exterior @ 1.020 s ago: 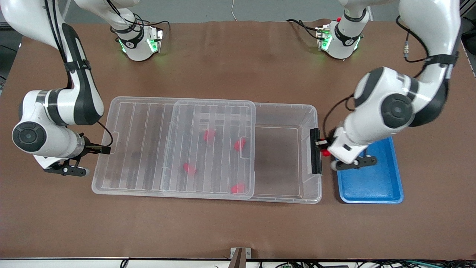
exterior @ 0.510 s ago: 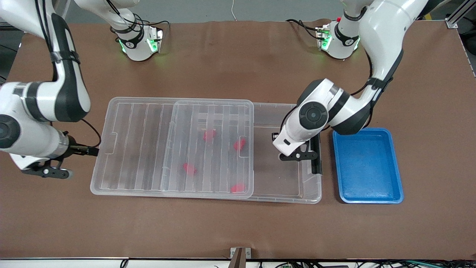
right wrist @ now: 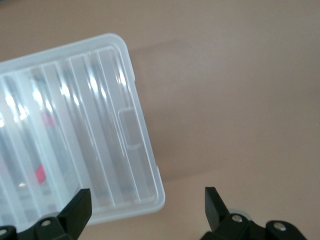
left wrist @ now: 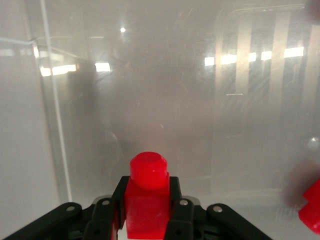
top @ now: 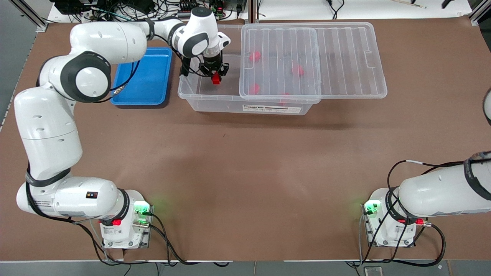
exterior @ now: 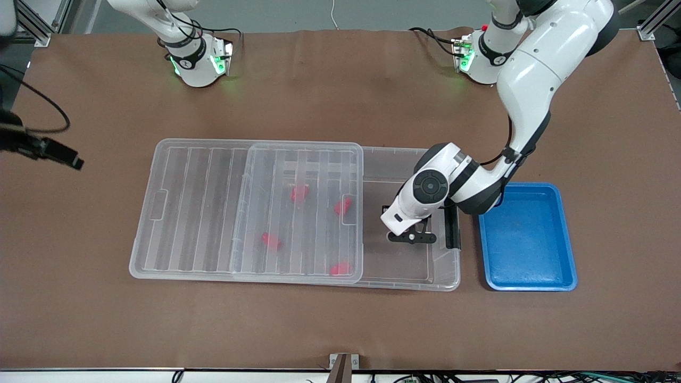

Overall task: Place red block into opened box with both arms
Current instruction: 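Carry the red block from the blue tray into the open box with the left gripper, then lower the block into the box and open the left gripper, then slide the lid closed with the right gripper while the left gripper withdraws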

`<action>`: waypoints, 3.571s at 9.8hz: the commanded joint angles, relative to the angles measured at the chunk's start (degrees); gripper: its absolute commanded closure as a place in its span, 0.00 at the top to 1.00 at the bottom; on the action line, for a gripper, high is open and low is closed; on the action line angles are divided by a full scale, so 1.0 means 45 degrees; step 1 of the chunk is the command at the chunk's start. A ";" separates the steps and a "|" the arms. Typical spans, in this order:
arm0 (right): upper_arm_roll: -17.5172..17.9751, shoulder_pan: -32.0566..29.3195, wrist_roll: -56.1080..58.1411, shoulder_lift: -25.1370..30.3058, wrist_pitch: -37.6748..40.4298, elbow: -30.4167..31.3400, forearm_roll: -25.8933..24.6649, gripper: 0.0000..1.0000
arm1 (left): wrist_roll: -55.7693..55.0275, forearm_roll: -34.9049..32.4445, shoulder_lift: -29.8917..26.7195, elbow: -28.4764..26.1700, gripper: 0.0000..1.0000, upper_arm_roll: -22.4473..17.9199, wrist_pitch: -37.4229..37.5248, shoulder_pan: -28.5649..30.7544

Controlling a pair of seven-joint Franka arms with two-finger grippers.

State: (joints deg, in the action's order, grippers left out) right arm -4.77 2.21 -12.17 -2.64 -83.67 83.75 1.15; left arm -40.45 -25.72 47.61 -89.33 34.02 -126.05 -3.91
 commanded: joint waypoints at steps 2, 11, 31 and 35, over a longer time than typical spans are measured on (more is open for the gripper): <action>0.0162 -0.0683 0.0087 0.0978 0.0409 0.1134 0.0232 1.00 | 0.0044 -0.0748 0.1020 0.0047 0.49 -0.0080 -0.1129 -0.0030; 0.1549 -0.2424 0.0986 0.0919 0.0135 0.1115 0.0271 1.00 | 0.0004 0.0422 -0.3464 0.0884 1.00 0.2299 0.2940 0.3030; 0.2174 -0.1527 0.6631 -0.1913 -0.8869 0.6954 0.1518 0.00 | 0.8266 0.5930 -1.1589 -0.0297 1.00 -0.6154 0.9710 0.0635; 0.2174 0.0324 0.4568 -0.2029 -0.8907 0.6838 0.1911 0.00 | 0.8539 0.5813 -1.2377 -0.1281 1.00 -0.5998 0.9495 0.0673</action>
State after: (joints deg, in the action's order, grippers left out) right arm 4.97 0.48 12.50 -12.82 -122.84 113.17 8.26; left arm -3.32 -0.02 -7.63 -91.86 7.43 -81.90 -0.63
